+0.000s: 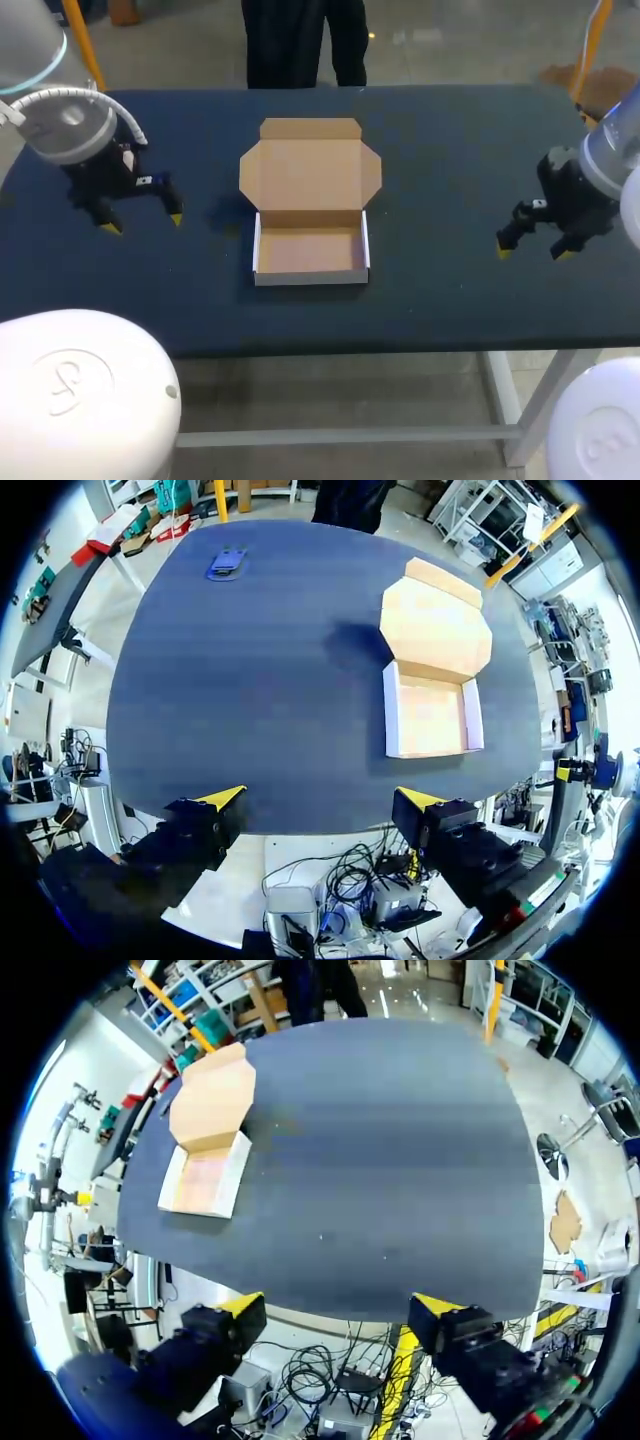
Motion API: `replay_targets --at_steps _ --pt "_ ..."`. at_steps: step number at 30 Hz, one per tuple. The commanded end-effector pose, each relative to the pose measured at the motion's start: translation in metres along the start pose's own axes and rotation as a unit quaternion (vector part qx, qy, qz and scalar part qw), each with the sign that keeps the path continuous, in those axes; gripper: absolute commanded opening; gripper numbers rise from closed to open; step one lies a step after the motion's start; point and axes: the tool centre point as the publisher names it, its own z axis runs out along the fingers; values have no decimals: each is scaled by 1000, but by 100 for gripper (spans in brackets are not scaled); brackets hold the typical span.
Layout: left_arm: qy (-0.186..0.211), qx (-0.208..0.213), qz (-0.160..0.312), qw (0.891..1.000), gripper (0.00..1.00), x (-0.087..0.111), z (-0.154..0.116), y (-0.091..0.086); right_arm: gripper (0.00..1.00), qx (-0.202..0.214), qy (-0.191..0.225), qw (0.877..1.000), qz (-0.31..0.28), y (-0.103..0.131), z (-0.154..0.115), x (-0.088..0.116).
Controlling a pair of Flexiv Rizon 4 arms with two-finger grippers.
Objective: Assemble the packaging by folding the flat box into shape, placing the metal phone stand inside, and closing the box properly
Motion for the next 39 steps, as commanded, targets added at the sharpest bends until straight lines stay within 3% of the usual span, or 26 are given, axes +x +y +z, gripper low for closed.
replay_targets --at_steps 1,11,17,28,33,39 --pt "9 -12 9 1000 100 -8 19 -16 100 2 0 1000 0 0 -2 0" --pt "12 -19 10 1000 100 -38 50 -64 100 2 0 1000 0 0 -2 0" --pt "-1 -24 -1 1000 100 -50 62 -85 100 2 0 1000 0 0 -2 0" --pt "-26 -32 -21 999 100 -66 75 -108 100 2 0 1000 0 0 -2 0" --pt "-53 -18 -61 997 100 -82 76 -122 100 2 0 1000 0 0 -2 0" --pt "-53 -18 -61 997 100 -82 76 -122 100 2 0 1000 0 0 -2 0"
